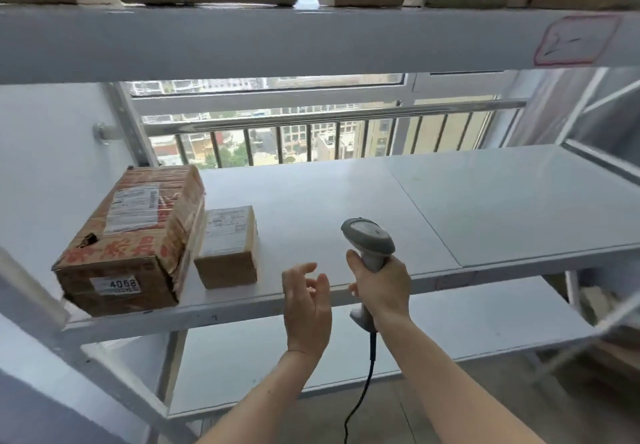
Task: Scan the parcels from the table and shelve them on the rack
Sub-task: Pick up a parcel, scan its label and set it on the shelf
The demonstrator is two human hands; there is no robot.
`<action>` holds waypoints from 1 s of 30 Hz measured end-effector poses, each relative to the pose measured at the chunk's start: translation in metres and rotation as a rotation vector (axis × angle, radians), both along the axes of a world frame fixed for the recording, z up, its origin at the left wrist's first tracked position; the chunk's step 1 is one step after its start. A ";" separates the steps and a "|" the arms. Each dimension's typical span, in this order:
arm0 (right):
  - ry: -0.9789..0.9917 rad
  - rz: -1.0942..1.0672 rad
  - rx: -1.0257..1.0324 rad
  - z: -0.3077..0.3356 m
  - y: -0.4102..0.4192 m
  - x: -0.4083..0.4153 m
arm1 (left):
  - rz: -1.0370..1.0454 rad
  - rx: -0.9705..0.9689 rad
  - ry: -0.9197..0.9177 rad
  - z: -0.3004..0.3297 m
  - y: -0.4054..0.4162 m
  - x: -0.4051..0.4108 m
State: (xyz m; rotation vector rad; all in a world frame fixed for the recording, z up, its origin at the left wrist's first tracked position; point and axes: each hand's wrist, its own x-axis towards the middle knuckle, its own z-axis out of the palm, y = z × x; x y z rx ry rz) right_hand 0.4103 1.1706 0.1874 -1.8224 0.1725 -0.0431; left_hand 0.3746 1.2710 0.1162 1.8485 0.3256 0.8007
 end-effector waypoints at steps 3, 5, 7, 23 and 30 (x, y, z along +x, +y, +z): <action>0.008 -0.116 0.015 0.000 -0.048 -0.001 | -0.141 0.027 0.001 -0.006 -0.040 0.016; -0.005 -0.205 0.011 0.000 -0.080 -0.004 | -0.228 0.045 0.028 -0.010 -0.067 0.025; -0.021 -0.297 0.011 -0.001 -0.114 -0.009 | -0.326 0.061 0.062 -0.013 -0.097 0.033; 0.081 -0.916 0.040 -0.020 -0.425 -0.081 | -1.024 0.351 0.242 -0.016 -0.408 0.053; 0.098 -1.056 0.023 -0.027 -0.589 -0.133 | -1.165 0.579 0.235 -0.019 -0.582 0.043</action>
